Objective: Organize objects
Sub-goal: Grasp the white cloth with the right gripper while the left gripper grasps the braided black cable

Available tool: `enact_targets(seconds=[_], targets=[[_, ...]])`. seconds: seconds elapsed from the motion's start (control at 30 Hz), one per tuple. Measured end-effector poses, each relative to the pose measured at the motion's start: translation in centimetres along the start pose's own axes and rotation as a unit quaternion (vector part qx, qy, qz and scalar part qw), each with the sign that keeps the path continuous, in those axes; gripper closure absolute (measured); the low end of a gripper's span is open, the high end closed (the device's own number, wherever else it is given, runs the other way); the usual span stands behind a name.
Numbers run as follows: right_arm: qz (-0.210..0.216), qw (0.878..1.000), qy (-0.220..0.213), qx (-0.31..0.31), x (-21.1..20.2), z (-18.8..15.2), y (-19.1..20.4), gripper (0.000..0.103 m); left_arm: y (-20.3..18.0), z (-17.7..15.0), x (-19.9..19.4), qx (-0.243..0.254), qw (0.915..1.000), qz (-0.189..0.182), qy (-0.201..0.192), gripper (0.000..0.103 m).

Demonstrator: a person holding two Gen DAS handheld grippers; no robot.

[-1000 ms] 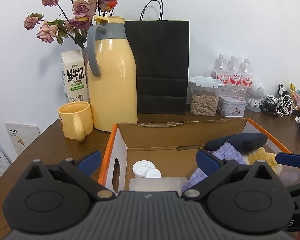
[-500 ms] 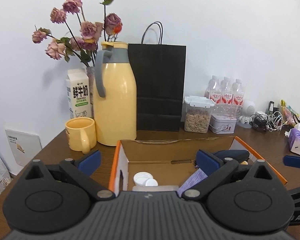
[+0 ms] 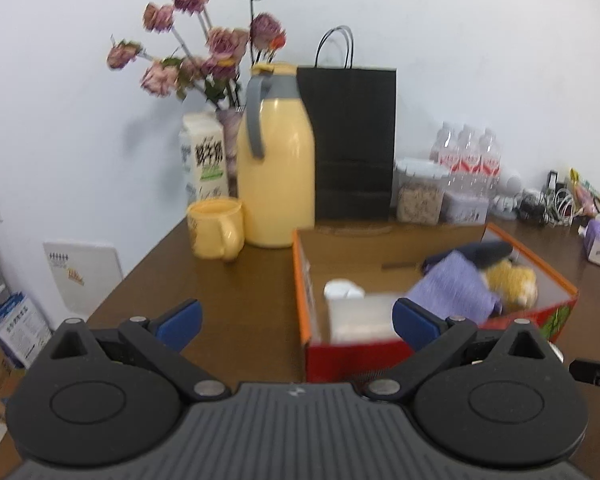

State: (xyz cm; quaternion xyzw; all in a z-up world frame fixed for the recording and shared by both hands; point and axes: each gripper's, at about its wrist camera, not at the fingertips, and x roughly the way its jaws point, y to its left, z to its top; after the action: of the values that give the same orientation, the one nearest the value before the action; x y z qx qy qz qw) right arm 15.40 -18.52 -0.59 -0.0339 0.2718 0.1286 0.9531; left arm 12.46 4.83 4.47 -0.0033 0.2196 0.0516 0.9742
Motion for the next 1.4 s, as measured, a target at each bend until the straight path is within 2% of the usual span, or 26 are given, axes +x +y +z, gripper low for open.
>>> enact_targets(seconds=[0.33, 0.57, 0.7, 0.77, 0.83, 0.9, 0.97, 1.0, 1.17, 1.4], targets=[[0.037, 0.997, 0.064, 0.019, 1.3, -3.1, 1.6, 0.0, 2.2, -4.0, -0.7, -0.032, 0.9979, -0.019, 0.053, 0.0], [0.035, 0.995, 0.093, 0.023, 3.7, -3.3, 2.6, 0.0, 2.4, -4.5, -0.9, -0.037, 0.9973, -0.026, 0.059, 0.0], [0.026, 0.996, 0.089, 0.017, 4.0, -3.6, 2.8, 0.001, 2.3, -4.6, -0.6, -0.039, 0.9967, -0.032, 0.063, 0.0], [0.026, 0.996, 0.083, 0.016, 3.8, -3.6, 2.8, 0.012, 2.3, -4.7, -0.4, -0.04, 0.9964, -0.035, 0.066, 0.0], [0.023, 0.997, 0.074, 0.018, 3.5, -3.5, 2.6, 0.031, 2.1, -4.7, -0.1, -0.038, 0.9961, -0.04, 0.069, 0.0], [0.029, 0.997, 0.069, 0.027, 3.3, -3.5, 2.2, 0.034, 1.9, -4.8, 0.2, -0.039, 0.9953, -0.05, 0.072, 0.0], [0.029, 0.997, 0.062, 0.03, 3.0, -3.7, 2.0, 0.045, 1.8, -4.8, 0.5, -0.042, 0.9943, -0.06, 0.077, 0.0], [0.027, 0.998, 0.057, 0.029, 2.9, -3.8, 2.0, 0.058, 1.7, -4.8, 0.7, -0.043, 0.9937, -0.065, 0.08, 0.0], [0.018, 0.999, 0.045, 0.018, 2.5, -4.2, 2.3, 0.063, 1.0, -4.7, 2.3, -0.045, 0.9903, -0.085, 0.1, 0.0], [0.015, 0.999, 0.039, 0.012, 2.1, -4.7, 2.6, 0.063, 0.4, -4.7, 4.1, -0.065, 0.9837, -0.109, 0.128, 0.0]])
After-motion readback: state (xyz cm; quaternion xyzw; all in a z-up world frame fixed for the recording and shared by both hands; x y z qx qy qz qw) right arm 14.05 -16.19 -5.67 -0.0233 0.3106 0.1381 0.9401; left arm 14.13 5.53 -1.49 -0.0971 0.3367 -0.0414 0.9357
